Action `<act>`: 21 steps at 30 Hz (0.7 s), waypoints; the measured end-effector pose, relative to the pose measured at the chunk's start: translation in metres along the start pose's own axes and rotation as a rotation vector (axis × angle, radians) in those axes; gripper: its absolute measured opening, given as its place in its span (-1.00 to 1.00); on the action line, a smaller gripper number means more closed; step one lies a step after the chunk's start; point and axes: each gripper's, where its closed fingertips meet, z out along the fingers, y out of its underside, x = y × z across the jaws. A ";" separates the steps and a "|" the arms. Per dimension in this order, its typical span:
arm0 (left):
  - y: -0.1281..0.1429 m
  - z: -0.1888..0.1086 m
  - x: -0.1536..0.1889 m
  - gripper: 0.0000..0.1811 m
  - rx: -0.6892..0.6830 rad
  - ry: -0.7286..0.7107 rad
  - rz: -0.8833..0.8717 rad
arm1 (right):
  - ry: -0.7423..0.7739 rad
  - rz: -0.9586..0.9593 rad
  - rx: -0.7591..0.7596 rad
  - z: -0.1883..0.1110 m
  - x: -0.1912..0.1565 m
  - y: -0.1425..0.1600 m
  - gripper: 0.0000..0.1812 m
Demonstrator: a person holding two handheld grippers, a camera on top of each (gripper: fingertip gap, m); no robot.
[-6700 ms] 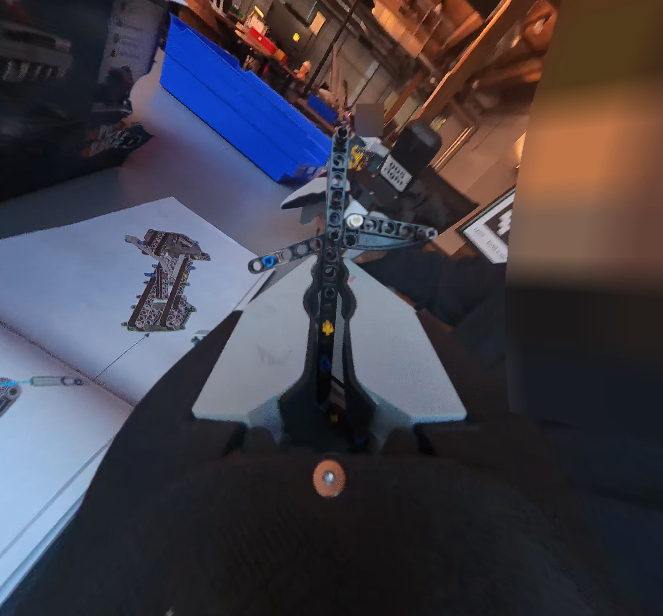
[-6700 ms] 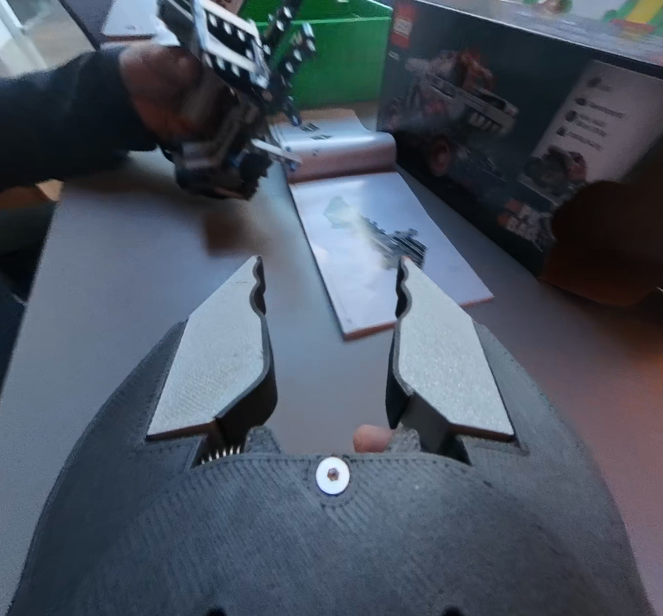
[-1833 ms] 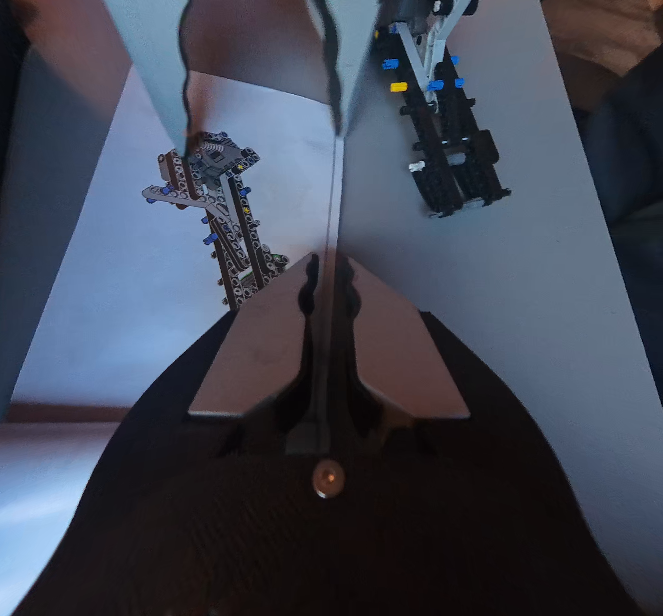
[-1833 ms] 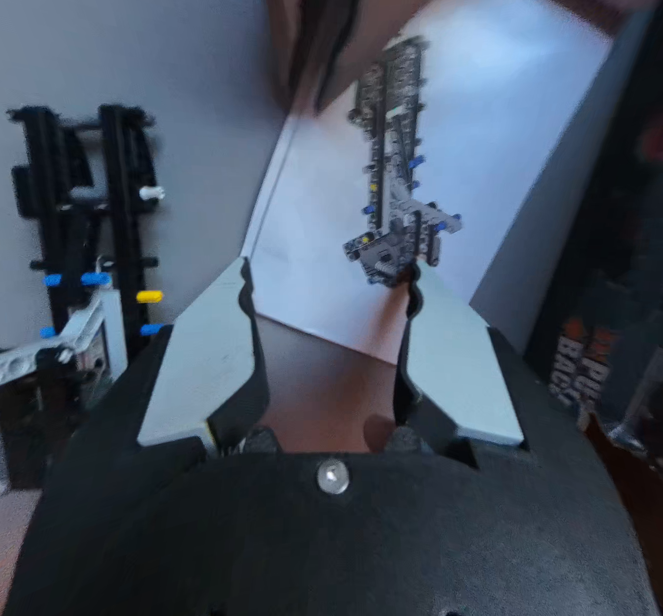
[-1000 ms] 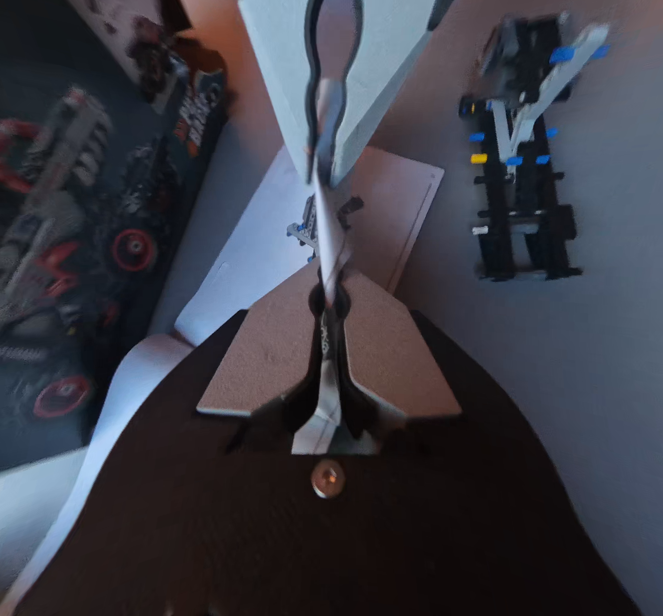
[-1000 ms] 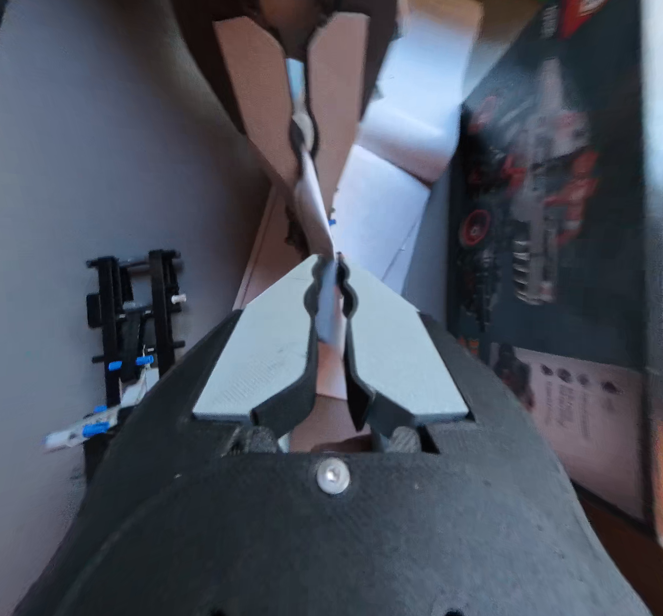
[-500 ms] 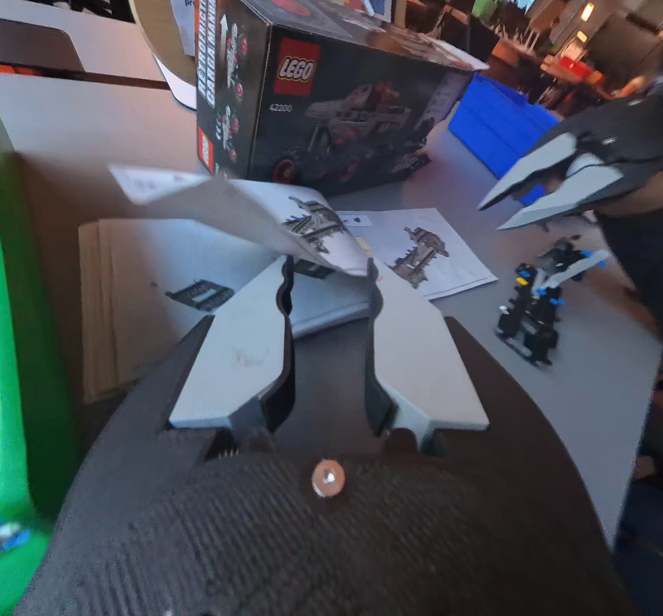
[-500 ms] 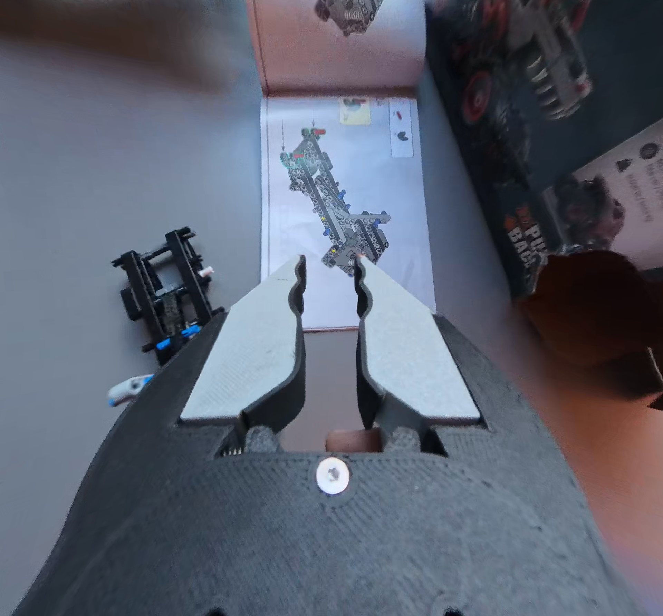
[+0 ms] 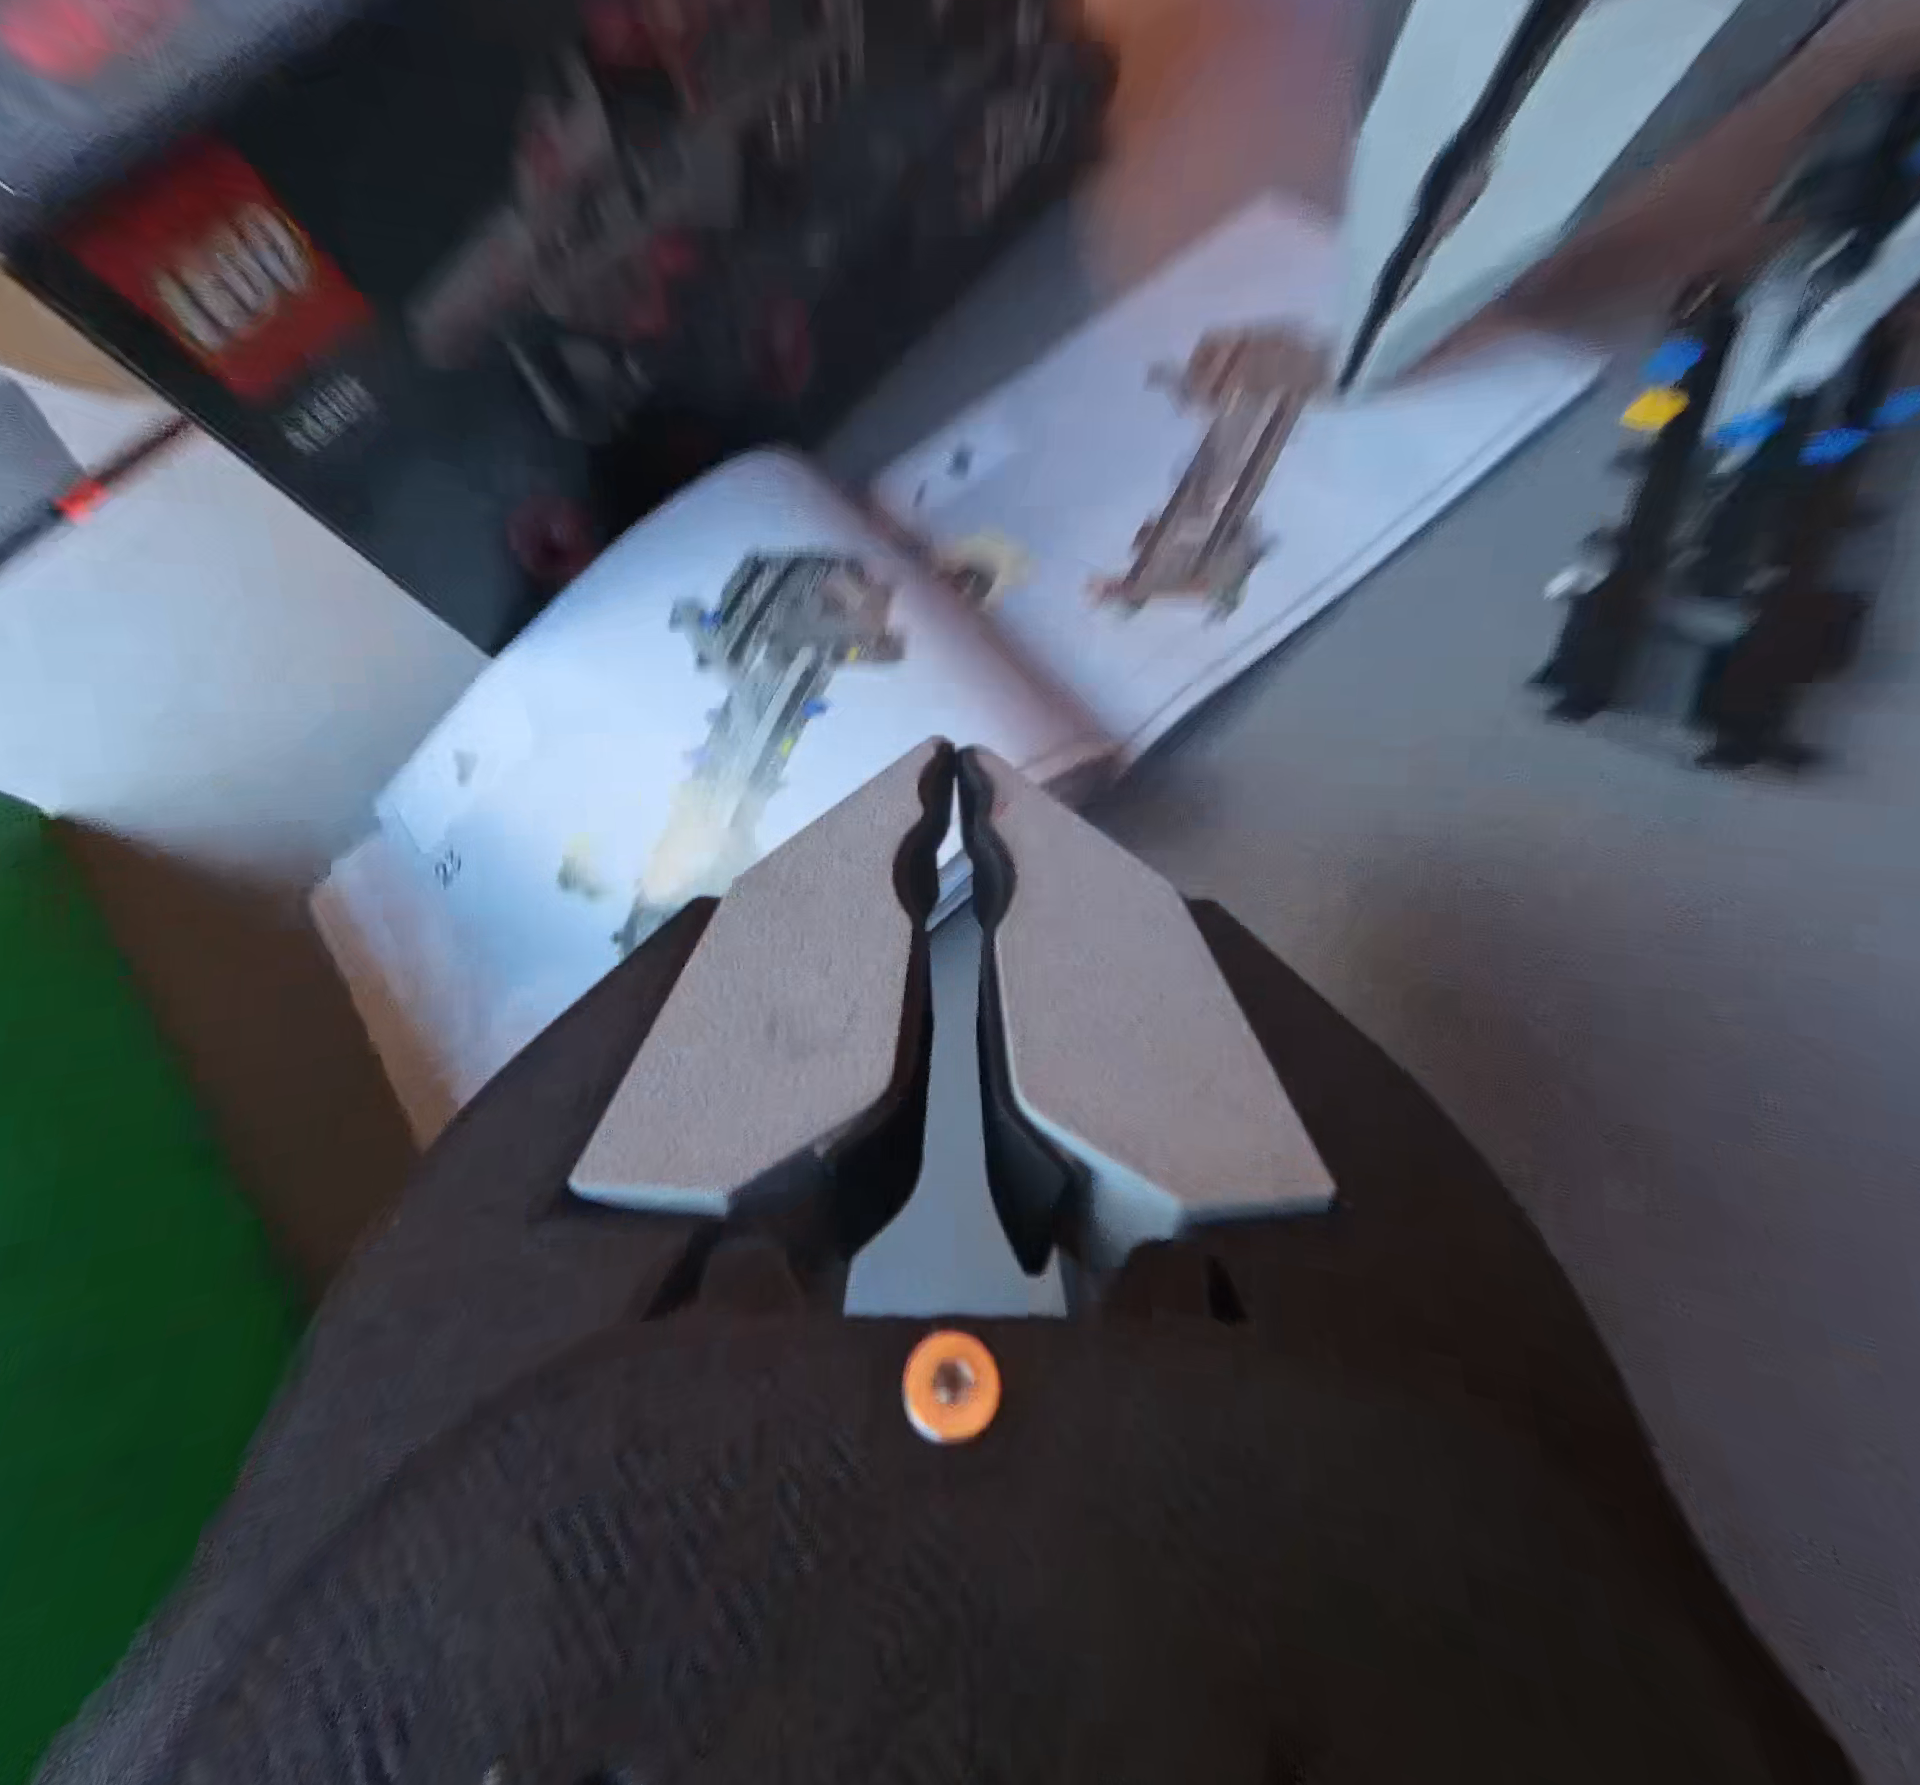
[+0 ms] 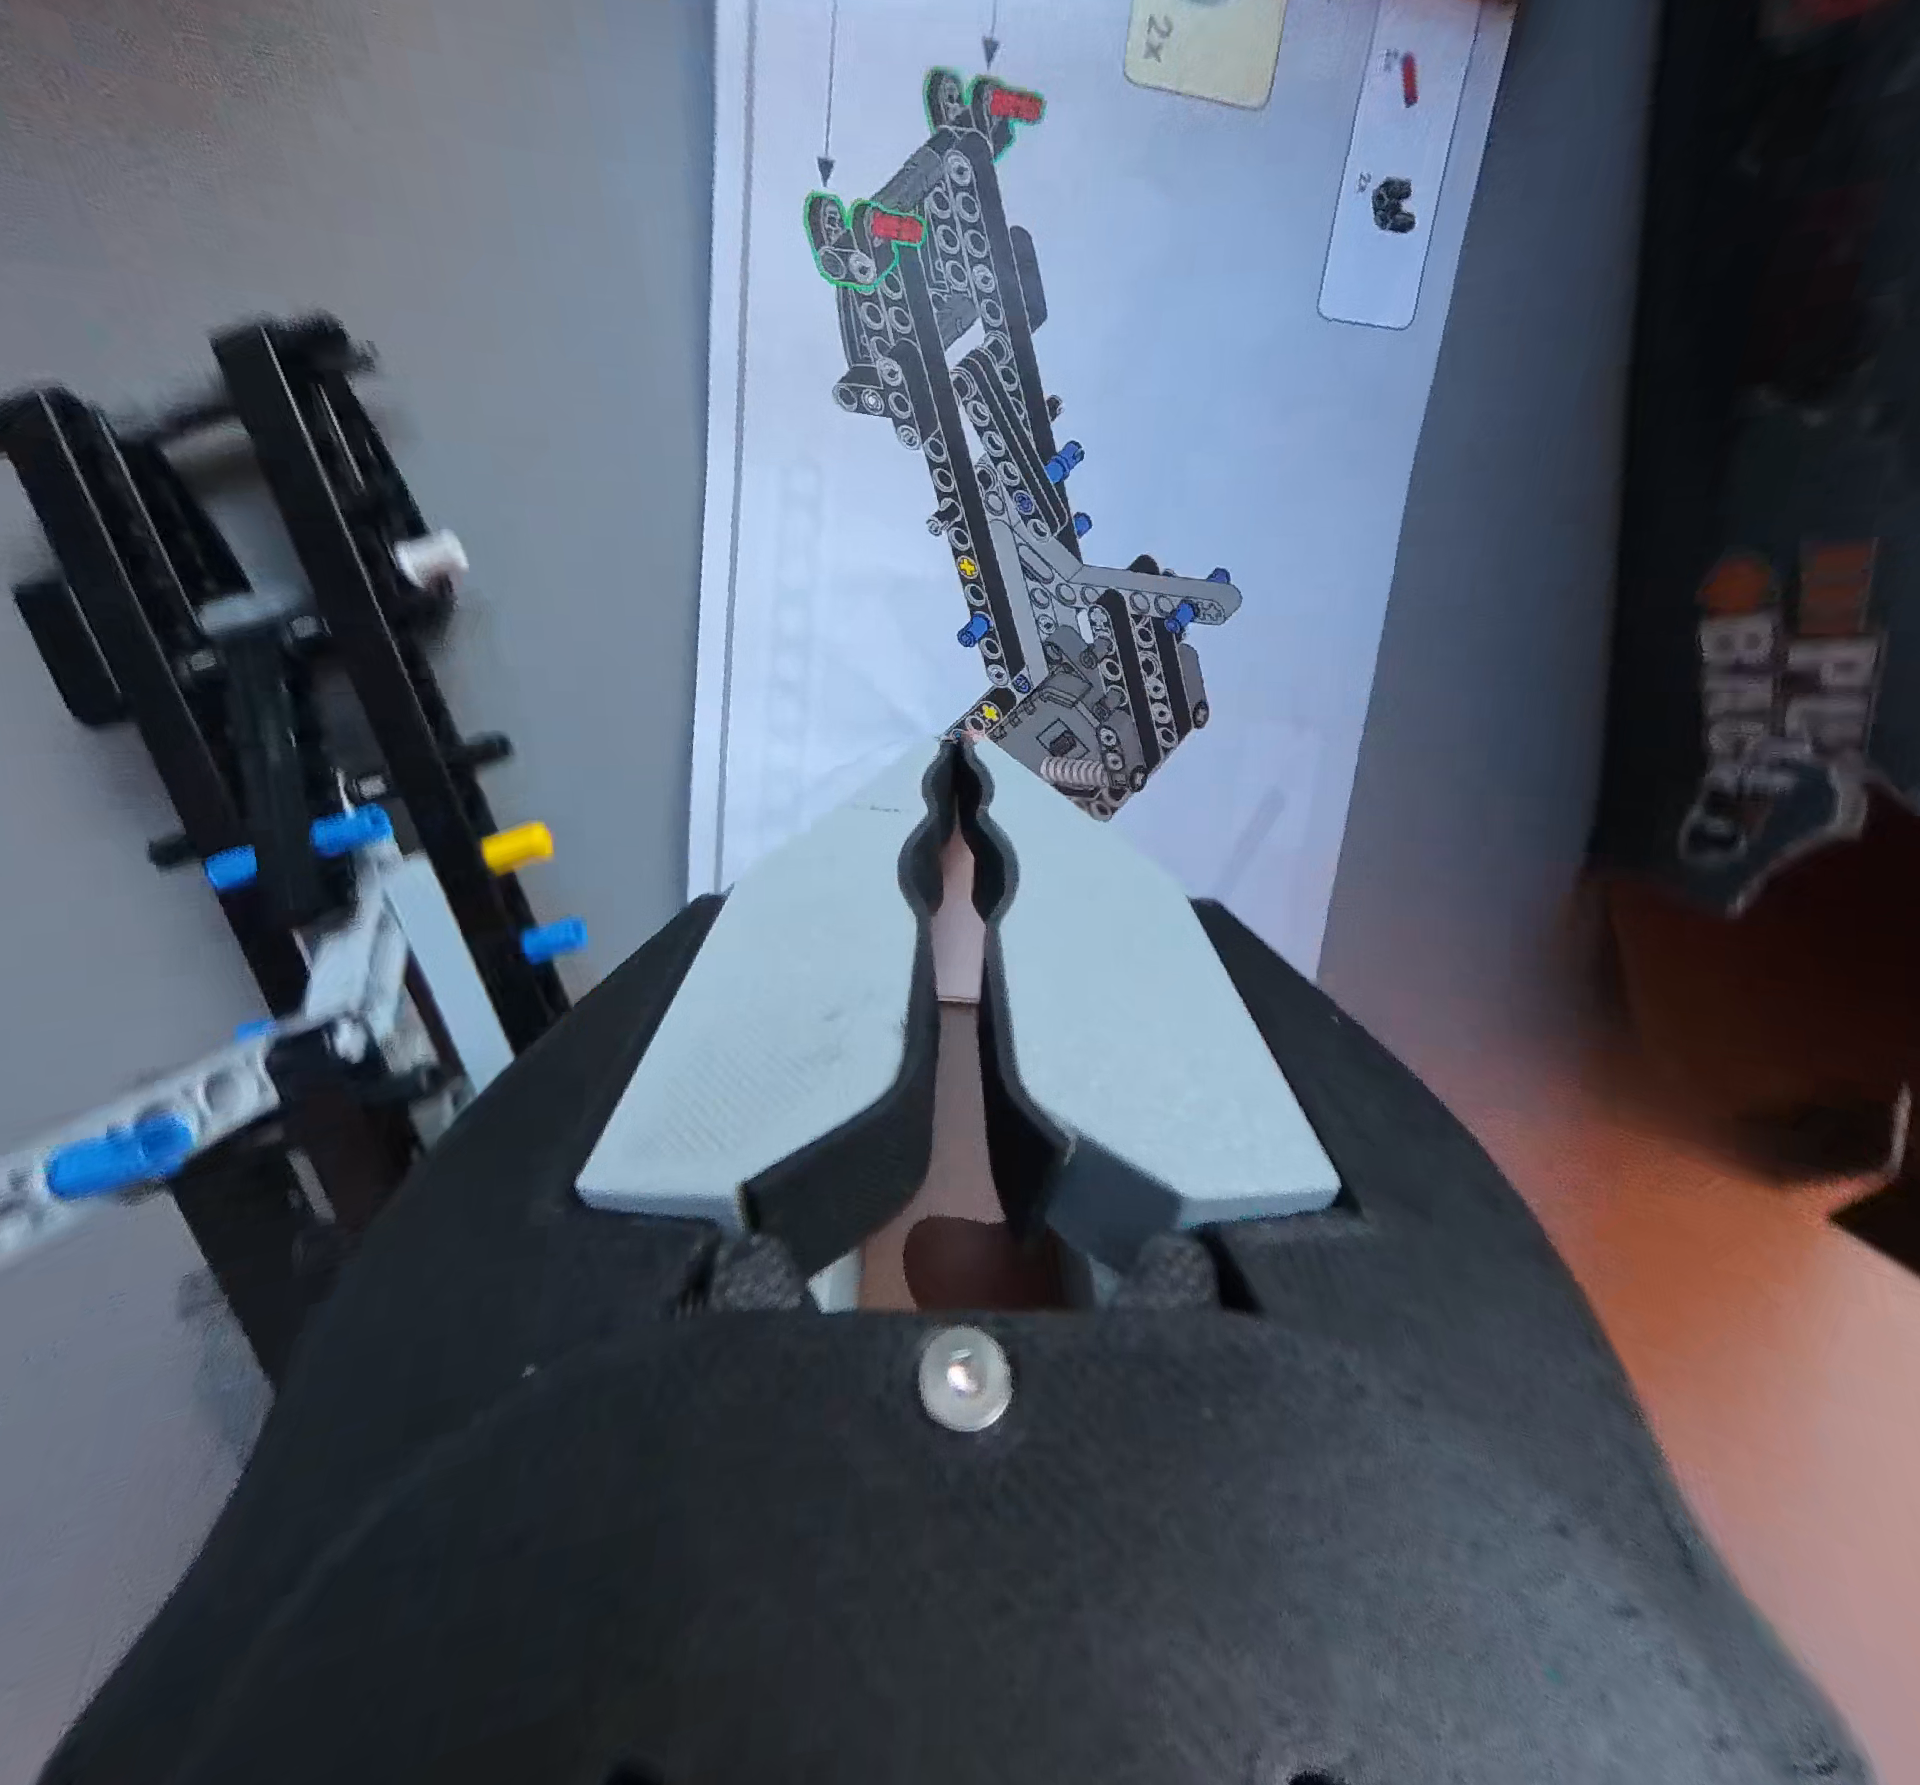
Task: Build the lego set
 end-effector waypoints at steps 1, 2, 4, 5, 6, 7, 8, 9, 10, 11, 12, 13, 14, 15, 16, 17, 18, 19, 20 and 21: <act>0.015 0.012 -0.005 -1.00 -0.077 -0.003 0.019 | 0.018 0.001 -0.032 -0.004 0.002 0.010 -1.00; 0.031 0.020 -0.015 -1.00 -0.142 -0.032 0.038 | 0.038 0.012 -0.065 -0.007 0.005 0.021 -1.00; 0.057 0.029 -0.026 -1.00 -0.232 -0.064 0.063 | 0.088 0.046 -0.124 -0.015 0.014 0.043 -1.00; 0.056 0.030 -0.026 -1.00 -0.193 -0.059 0.056 | 0.110 0.066 -0.140 -0.018 0.018 0.052 -1.00; 0.059 0.029 -0.024 -1.00 -0.184 -0.045 0.046 | 0.121 0.089 -0.142 -0.021 0.020 0.058 -1.00; 0.059 0.028 -0.022 -1.00 -0.165 -0.033 0.043 | 0.126 0.117 -0.129 -0.022 0.022 0.062 -1.00; 0.059 0.026 -0.019 -1.00 -0.153 -0.016 0.034 | 0.128 0.149 -0.114 -0.023 0.023 0.064 -1.00; 0.059 0.025 -0.018 -1.00 -0.138 -0.001 0.026 | 0.136 0.180 -0.100 -0.025 0.023 0.066 -1.00; 0.056 0.022 -0.017 -1.00 -0.111 0.007 0.025 | 0.151 0.213 -0.078 -0.029 0.024 0.066 -1.00; 0.052 0.018 -0.019 -1.00 -0.081 0.005 0.024 | 0.180 0.252 -0.027 -0.035 0.025 0.063 -1.00; 0.049 0.013 -0.021 -1.00 -0.053 0.005 0.024 | 0.212 0.286 0.051 -0.044 0.026 0.057 -0.98; 0.044 0.006 -0.024 -1.00 -0.020 0.008 0.025 | 0.238 0.308 0.135 -0.053 0.025 0.051 -0.93; 0.040 -0.001 -0.026 -1.00 0.020 0.014 0.023 | 0.266 0.321 0.209 -0.062 0.024 0.048 -0.89; 0.035 -0.010 -0.028 -1.00 0.060 0.024 0.014 | 0.295 0.324 0.270 -0.071 0.021 0.046 -0.84; 0.031 -0.020 -0.030 -1.00 0.099 0.041 0.002 | 0.330 0.322 0.321 -0.079 0.018 0.045 -0.80; 0.026 -0.032 -0.031 -1.00 0.149 0.058 -0.010 | 0.377 0.319 0.370 -0.087 0.017 0.046 -0.75; 0.019 -0.046 -0.034 -1.00 0.213 0.070 -0.021 | 0.428 0.315 0.423 -0.094 0.016 0.046 -0.73; 0.014 -0.061 -0.039 -1.00 0.274 0.076 -0.031 | 0.470 0.310 0.482 -0.101 0.015 0.046 -0.71; 0.012 -0.074 -0.045 -1.00 0.325 0.081 -0.036 | 0.505 0.308 0.538 -0.106 0.015 0.046 -0.71; 0.011 -0.086 -0.053 -1.00 0.369 0.077 -0.043 | 0.532 0.310 0.582 -0.111 0.016 0.047 -0.71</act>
